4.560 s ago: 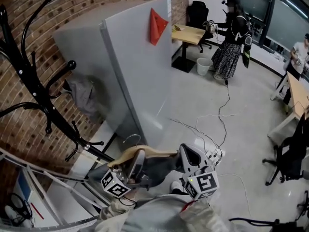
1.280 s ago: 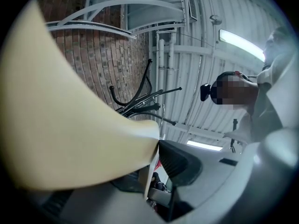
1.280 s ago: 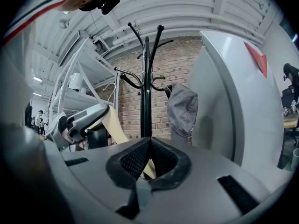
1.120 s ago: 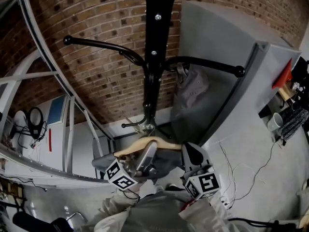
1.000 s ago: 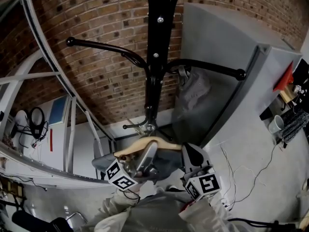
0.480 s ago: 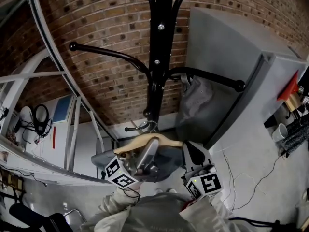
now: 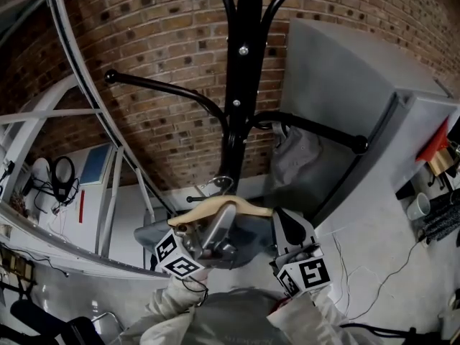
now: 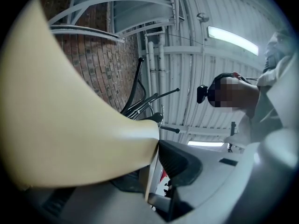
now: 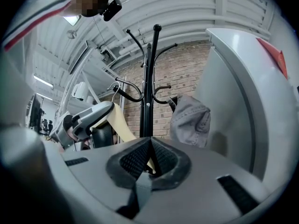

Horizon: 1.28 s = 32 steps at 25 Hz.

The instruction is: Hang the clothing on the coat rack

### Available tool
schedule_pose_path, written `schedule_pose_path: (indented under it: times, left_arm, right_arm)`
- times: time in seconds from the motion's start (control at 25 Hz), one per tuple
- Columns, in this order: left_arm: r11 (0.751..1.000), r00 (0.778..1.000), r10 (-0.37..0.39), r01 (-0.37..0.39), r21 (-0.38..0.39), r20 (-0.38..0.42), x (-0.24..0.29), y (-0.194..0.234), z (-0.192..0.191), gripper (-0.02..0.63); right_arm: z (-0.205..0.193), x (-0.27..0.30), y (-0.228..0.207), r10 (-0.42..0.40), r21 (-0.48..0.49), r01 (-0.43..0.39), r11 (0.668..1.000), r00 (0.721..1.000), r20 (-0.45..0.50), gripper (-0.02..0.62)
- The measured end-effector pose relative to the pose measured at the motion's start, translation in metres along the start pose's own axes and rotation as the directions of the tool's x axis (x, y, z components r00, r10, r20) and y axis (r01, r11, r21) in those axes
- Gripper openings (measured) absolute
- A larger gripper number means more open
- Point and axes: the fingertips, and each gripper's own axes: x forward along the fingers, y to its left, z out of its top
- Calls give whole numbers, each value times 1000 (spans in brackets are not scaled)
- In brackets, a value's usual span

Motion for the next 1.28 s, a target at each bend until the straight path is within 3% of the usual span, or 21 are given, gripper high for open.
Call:
schedule_pose_path:
  times: [0.88, 1.28]
  left_arm:
    - [998, 1000, 19, -19, -60, 6, 17, 53, -9, 101]
    - [997, 999, 34, -34, -62, 1, 19, 63, -13, 101]
  right_arm:
    - [-4, 29, -24, -23, 6, 23, 1000, 1000, 2, 25]
    - [-6, 38, -25, 7, 21, -8, 1000, 1000, 17, 25]
